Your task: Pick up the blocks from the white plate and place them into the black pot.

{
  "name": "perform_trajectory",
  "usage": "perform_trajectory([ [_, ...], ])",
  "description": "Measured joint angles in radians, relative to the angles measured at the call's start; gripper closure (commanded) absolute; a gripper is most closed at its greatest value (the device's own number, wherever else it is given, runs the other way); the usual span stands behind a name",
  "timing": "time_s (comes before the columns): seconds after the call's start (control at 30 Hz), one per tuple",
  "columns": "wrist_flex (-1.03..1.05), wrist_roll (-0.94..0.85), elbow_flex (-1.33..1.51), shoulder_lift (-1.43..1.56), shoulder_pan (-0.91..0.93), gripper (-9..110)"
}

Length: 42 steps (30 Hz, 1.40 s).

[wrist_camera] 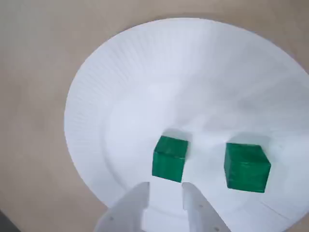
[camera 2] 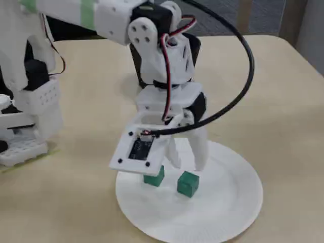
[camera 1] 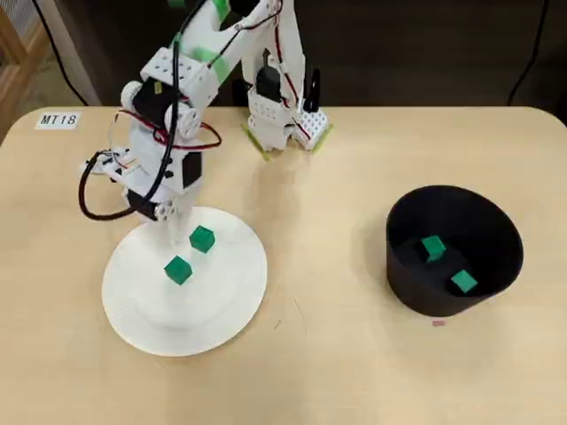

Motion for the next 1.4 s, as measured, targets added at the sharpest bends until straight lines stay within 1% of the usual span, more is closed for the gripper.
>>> perform_trajectory([
  [0.3,0.078,0.003,-0.035,-0.048,0.009,77],
  [0.67,0.032,0.009,-0.058,-0.146,-0.017,77],
  [1.07,0.051,0.008,-0.215,-0.276,-0.015,77],
  [1.33,0.064,0.021,-0.255,-0.342,-0.015,81],
  [1.4,0.064,0.025,-0.255,-0.351,-0.015,84],
])
